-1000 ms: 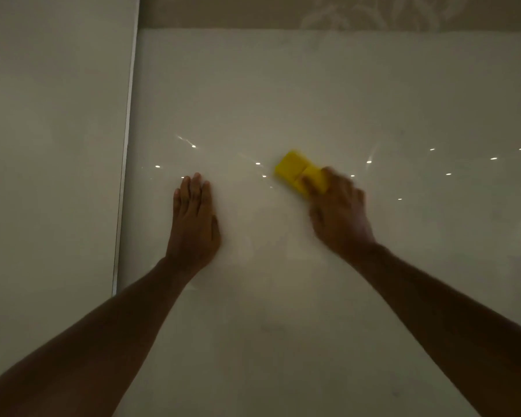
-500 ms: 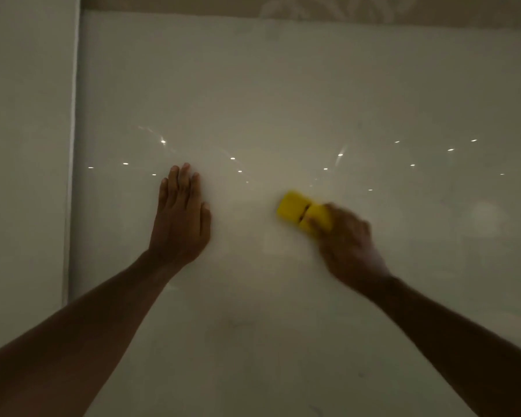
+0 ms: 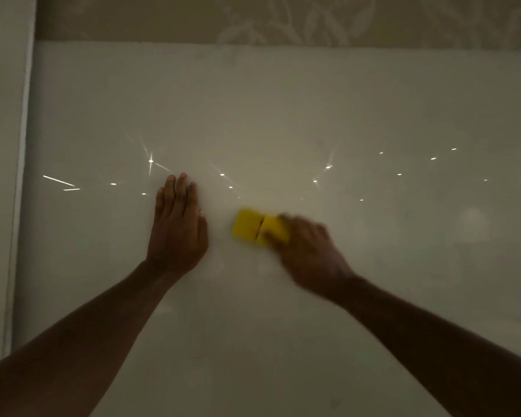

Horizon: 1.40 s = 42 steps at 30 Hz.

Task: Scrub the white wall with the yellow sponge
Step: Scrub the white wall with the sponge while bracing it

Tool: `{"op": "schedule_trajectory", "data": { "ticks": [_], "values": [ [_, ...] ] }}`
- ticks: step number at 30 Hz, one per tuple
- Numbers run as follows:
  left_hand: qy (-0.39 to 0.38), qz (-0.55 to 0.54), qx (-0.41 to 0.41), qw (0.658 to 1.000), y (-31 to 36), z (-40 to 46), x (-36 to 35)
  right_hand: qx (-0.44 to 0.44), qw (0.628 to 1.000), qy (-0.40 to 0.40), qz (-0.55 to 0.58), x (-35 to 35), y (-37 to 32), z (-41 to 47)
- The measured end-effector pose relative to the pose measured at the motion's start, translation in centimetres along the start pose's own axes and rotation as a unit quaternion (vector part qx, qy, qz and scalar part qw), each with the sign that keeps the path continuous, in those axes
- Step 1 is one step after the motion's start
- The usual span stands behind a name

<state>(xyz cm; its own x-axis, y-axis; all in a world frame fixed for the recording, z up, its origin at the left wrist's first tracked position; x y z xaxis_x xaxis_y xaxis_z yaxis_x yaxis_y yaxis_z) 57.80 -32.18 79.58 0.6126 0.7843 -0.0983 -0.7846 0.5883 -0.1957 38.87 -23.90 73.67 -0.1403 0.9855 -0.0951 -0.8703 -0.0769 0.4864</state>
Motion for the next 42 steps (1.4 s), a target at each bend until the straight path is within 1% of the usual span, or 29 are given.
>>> {"op": "schedule_trajectory", "data": {
  "ticks": [1,3,4,5,6,8,10,12,13,14,16,19,21,22,23,25,27,28,29,30,31,33,34,35,36,38,40,41,42],
  "values": [
    [0.002,0.002,0.003,1.0,0.1,0.0,-0.1,-0.093,0.995,0.036,-0.023,1.0,3.5,2.1],
    [-0.001,0.009,0.01,1.0,0.0,0.0,-0.1,-0.27,0.957,0.072,-0.076,2.3,9.8,4.2],
    [-0.004,0.011,0.013,1.0,0.0,0.0,-0.1,-0.329,0.937,0.076,-0.087,2.4,11.1,4.4],
    [-0.004,0.012,0.015,1.0,0.0,0.0,-0.1,-0.343,0.932,0.073,-0.086,2.3,10.8,4.5],
    [-0.004,0.013,0.016,1.0,0.1,0.0,0.0,-0.308,0.946,0.067,-0.073,2.1,9.0,4.8],
    [-0.001,0.014,0.018,1.0,0.3,0.0,0.0,-0.119,0.991,0.037,-0.039,1.1,3.1,3.7],
    [-0.005,0.017,0.024,1.0,0.6,0.1,-0.1,0.056,0.998,-0.021,-0.017,0.3,-1.2,0.5],
    [-0.009,0.021,0.029,0.999,0.8,0.2,-0.4,0.111,0.992,-0.058,-0.011,0.3,-0.3,-0.8],
    [-0.01,0.024,0.027,0.999,1.1,0.4,-0.6,0.098,0.993,-0.055,-0.021,0.7,1.7,-0.4],
    [-0.015,0.027,0.022,0.999,1.4,0.5,-0.7,0.055,0.997,-0.034,-0.033,1.3,4.2,0.2],
    [-0.021,0.032,0.005,0.999,2.4,0.8,-1.0,-0.101,0.992,0.029,-0.068,3.9,11.1,0.8],
    [-0.028,0.033,-0.014,0.999,4.5,1.3,-1.5,-0.36,0.918,0.103,-0.131,8.0,19.9,-3.0],
    [-0.032,0.033,-0.018,0.999,6.0,1.7,-2.0,-0.459,0.868,0.12,-0.148,9.1,21.0,-5.8],
    [-0.034,0.032,-0.018,0.999,6.7,2.0,-2.2,-0.457,0.871,0.118,-0.139,9.0,20.0,-6.2],
    [-0.035,0.03,-0.018,0.999,7.4,2.2,-2.4,-0.411,0.897,0.111,-0.12,8.4,18.2,-5.9],
    [-0.036,0.025,-0.016,0.999,8.6,2.9,-2.7,-0.211,0.971,0.065,-0.09,6.5,12.7,-4.6],
    [-0.034,0.021,-0.008,0.999,9.4,3.6,-3.1,-0.024,0.997,0.003,-0.07,4.9,8.9,-3.7],
    [-0.035,0.021,-0.005,0.999,9.7,3.8,-3.3,0.02,0.998,-0.01,-0.066,4.8,9.1,-2.7],
    [-0.036,0.021,-0.003,0.999,10.0,4.0,-3.4,0.028,0.997,-0.006,-0.07,4.9,10.1,-1.4],
    [-0.037,0.024,-0.002,0.999,10.4,4.1,-3.6,-0.007,0.997,0.006,-0.075,5.2,11.9,0.2],
    [-0.038,0.025,-0.001,0.999,10.6,4.1,-3.8,-0.082,0.993,0.017,-0.085,5.6,14.3,1.8],
    [-0.039,0.028,0.007,0.999,10.8,4.0,-3.9,-0.278,0.954,0.041,-0.107,6.2,19.7,3.6],
    [-0.04,0.029,0.012,0.999,10.8,4.0,-4.0,-0.348,0.929,0.053,-0.114,6.5,20.9,3.7],
    [-0.041,0.03,0.015,0.999,10.8,3.9,-4.0,-0.366,0.922,0.055,-0.114,6.3,20.5,4.0],
    [-0.041,0.032,0.016,0.999,10.8,3.8,-4.0,-0.33,0.937,0.048,-0.102,5.6,18.8,4.5],
    [-0.039,0.038,0.015,0.998,10.6,3.7,-3.9,-0.134,0.989,0.014,-0.065,3.6,12.8,4.8],
    [-0.04,0.044,0.017,0.998,10.4,3.6,-3.7,0.037,0.997,-0.04,-0.048,2.3,9.9,4.2],
    [-0.043,0.045,0.02,0.998,10.3,3.5,-3.7,0.05,0.996,-0.056,-0.058,2.1,10.9,4.7],
    [-0.046,0.046,0.023,0.998,10.2,3.5,-3.7,0.006,0.995,-0.059,-0.082,2.2,13.1,5.6]
  ]
}}
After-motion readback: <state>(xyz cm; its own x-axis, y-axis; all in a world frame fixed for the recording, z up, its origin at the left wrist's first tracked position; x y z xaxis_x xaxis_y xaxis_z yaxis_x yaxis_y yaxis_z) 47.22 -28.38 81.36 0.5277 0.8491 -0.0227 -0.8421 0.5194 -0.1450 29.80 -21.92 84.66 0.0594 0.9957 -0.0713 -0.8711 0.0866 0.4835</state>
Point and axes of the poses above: each hand's wrist, its own z-axis towards the middle knuckle, its own x-axis out of the back of the hand, y = z × x, the point moved 9 cm from there along z, towards the middle knuckle, and after that the axes turned 13 degrees about y, right-handed, at the moved point
